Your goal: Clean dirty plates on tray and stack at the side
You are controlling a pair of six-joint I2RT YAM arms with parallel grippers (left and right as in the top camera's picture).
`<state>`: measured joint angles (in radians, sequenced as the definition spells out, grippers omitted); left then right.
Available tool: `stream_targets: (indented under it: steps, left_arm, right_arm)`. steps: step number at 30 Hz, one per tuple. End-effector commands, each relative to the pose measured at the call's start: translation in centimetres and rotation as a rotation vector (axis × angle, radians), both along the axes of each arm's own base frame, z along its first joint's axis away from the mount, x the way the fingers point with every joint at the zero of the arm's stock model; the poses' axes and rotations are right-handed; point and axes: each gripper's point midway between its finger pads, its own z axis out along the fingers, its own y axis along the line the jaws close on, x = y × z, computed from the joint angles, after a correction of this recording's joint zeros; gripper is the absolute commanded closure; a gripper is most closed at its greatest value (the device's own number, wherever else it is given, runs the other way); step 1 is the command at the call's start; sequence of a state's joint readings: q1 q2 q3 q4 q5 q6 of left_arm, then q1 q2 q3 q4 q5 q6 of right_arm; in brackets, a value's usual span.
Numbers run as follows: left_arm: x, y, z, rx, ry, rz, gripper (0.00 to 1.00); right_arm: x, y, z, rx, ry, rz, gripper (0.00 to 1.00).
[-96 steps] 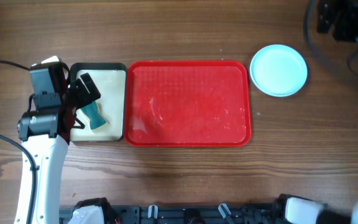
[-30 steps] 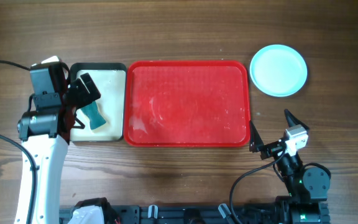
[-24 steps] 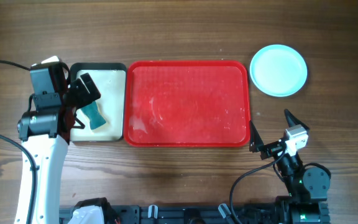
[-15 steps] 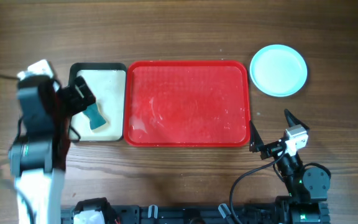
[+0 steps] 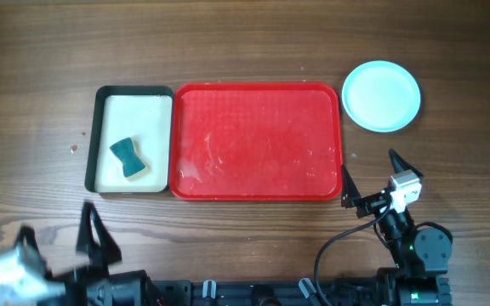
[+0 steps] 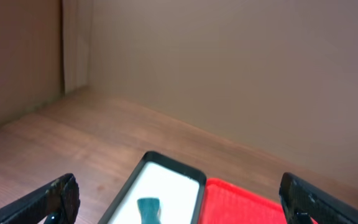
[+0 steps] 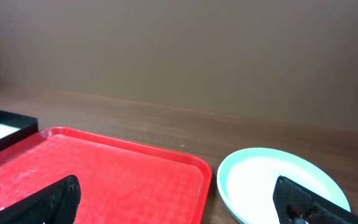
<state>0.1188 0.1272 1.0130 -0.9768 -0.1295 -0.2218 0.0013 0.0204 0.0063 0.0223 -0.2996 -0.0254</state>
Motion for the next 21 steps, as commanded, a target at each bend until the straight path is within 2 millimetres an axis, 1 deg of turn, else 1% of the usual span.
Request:
stream_targets:
  steps: [1, 2, 3, 5, 6, 8, 10, 11, 16, 19, 21]
  left_arm:
    - [-2.4, -0.5, -1.3, 0.006, -0.014, -0.015, 0.00]
    - [-2.6, -0.5, -2.3, 0.004, 0.003, -0.015, 0.00]
    - [-2.4, -0.5, -2.6, 0.003, 0.012, -0.015, 0.00]
    - [-1.8, -0.6, -3.4, -0.023, 0.030, -0.020, 0.00]
    - [-1.5, -0.5, -3.9, -0.061, 0.035, -0.015, 0.00]
    - [-0.4, -0.4, -4.2, -0.133, 0.014, -0.007, 0.00]
    - [0.9, -0.2, -3.7, -0.170, -0.044, -0.007, 0.00]
    - [1.9, -0.2, -3.0, -0.183, -0.096, -0.011, 0.00]
    - [6.1, -1.2, -0.2, -0.150, -0.338, -0.125, 0.00]
    - [7.8, -2.1, 0.5, -0.114, -0.493, -0.200, 0.00]
    - [8.4, -2.3, 0.3, -0.094, -0.569, -0.225, 0.00]
  right_arm:
    - [-0.1, 0.4, 0.1, 0.013, 0.000, 0.021, 0.00]
    - [-0.1, 0.4, 0.1, 0.013, 0.000, 0.021, 0.00]
    - [-0.1, 0.4, 0.1, 0.013, 0.000, 0.021, 0.00]
    - [-0.1, 0.4, 0.1, 0.013, 0.000, 0.021, 0.00]
    - [-0.1, 0.4, 0.1, 0.013, 0.000, 0.021, 0.00]
    - [-0.1, 0.4, 0.1, 0.013, 0.001, 0.021, 0.00]
    - [-0.1, 0.4, 0.1, 0.013, 0.001, 0.021, 0.00]
    - [-0.1, 0.4, 0.1, 0.013, 0.001, 0.021, 0.00]
    - [-0.1, 0.4, 0.1, 0.013, 0.001, 0.021, 0.00]
    - [-0.1, 0.4, 0.1, 0.013, 0.001, 0.021, 0.00]
    - [-0.1, 0.4, 0.1, 0.013, 0.000, 0.021, 0.00]
